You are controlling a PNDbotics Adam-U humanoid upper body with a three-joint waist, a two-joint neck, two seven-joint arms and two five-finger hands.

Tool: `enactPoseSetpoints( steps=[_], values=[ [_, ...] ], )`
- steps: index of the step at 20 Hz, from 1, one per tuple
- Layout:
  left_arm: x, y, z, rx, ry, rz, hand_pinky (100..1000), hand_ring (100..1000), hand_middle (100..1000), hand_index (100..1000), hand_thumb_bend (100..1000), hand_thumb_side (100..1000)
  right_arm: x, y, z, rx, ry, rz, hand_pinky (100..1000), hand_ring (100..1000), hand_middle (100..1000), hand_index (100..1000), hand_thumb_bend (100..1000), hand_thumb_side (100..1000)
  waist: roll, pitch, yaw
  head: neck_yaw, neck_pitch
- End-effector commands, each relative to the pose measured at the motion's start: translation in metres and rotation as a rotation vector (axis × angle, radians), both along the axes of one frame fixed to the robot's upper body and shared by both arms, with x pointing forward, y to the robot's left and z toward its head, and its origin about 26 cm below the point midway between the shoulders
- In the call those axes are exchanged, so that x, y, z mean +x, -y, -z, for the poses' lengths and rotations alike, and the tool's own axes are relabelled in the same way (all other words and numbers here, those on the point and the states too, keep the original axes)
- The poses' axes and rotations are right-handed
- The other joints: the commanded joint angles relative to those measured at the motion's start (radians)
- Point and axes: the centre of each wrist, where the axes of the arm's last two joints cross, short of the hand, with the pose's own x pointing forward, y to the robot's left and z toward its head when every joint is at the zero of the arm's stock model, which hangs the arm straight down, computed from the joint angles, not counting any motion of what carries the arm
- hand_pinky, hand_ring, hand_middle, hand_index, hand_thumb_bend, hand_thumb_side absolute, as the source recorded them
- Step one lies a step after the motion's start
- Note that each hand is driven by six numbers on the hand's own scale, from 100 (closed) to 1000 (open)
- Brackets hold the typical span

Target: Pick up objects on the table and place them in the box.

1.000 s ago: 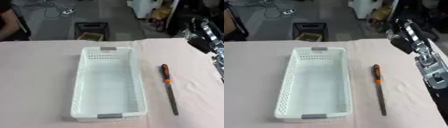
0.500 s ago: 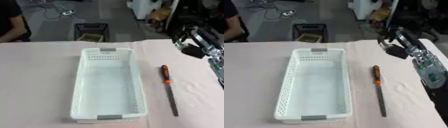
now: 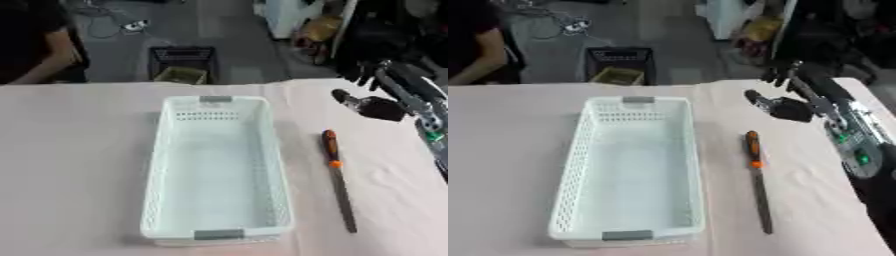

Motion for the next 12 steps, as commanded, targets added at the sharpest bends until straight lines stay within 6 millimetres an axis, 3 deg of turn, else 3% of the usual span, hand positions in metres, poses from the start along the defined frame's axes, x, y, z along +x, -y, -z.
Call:
enactPoseSetpoints(
  steps=[1, 12],
  values=[
    [-0.001, 0.002, -0.009, 0.018, 0.027, 0.008, 638, 677, 676, 808, 269, 1000, 0.003, 0.003, -0.014, -0.037, 0.022, 0.01, 535, 635, 637, 744, 500, 809, 0.002, -0.006, 0.0, -0.005, -0.006],
    [-0.001, 0.003, -0.008, 0.019, 0.023, 0.012, 639, 677, 676, 809, 266, 1000, 0.004, 0.002, 0.0, -0.118, -0.06, -0.003, 534, 641, 637, 730, 471, 812, 0.0, -0.006, 0.001, -0.003, -0.004]
  ],
)
